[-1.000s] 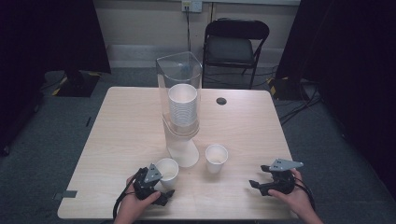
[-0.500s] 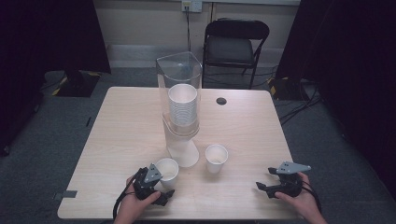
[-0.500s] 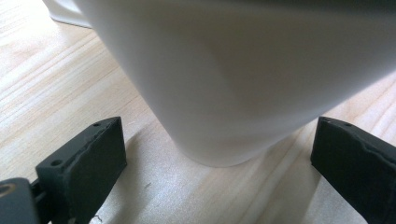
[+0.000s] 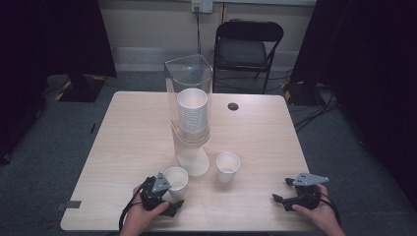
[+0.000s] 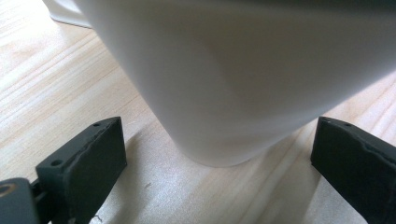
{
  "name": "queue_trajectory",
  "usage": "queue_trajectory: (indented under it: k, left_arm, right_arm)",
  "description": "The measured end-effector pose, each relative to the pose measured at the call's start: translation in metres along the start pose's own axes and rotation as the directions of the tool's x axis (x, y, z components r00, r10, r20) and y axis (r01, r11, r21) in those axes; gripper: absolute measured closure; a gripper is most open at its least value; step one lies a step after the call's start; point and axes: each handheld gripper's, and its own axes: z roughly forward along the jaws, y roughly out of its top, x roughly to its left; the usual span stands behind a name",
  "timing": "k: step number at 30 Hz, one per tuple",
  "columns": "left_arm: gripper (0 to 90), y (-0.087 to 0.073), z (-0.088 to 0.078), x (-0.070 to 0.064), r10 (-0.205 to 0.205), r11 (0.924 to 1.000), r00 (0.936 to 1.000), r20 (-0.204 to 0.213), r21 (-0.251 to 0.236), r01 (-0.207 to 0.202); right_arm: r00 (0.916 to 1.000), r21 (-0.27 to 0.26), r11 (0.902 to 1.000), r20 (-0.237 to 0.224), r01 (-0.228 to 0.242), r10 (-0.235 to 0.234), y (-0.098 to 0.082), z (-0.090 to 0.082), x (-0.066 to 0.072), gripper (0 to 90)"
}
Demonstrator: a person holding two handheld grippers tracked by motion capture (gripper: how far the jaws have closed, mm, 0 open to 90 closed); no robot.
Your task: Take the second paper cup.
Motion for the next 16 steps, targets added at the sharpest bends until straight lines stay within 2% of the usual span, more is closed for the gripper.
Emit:
queue_trajectory:
  k: [9,11,16]
  left_arm:
    - [2.8,0.0,-0.0001,0.0001,0.001,1.0,1.0,0.0,0.001,-0.001]
    - [2.8,0.0,-0.0001,0.0001,0.001,1.0,1.0,0.0,0.001,-0.001]
    - [2.8,0.0,-0.0001,0.0,0.0,1.0,1.0,-0.001,0.002,0.0]
  right_arm:
    - [1.0,0.0,1.0,0.002,-0.003,0.003,-0.0004,-0.0001,-0.0004,14.0]
    - [0.9996,0.0,0.9999,0.025,-0.016,0.016,-0.0012,-0.0009,-0.0014,13.9]
    - [0.9991,0.0,0.9997,0.032,-0.026,0.026,-0.0022,-0.0021,-0.0025,13.9]
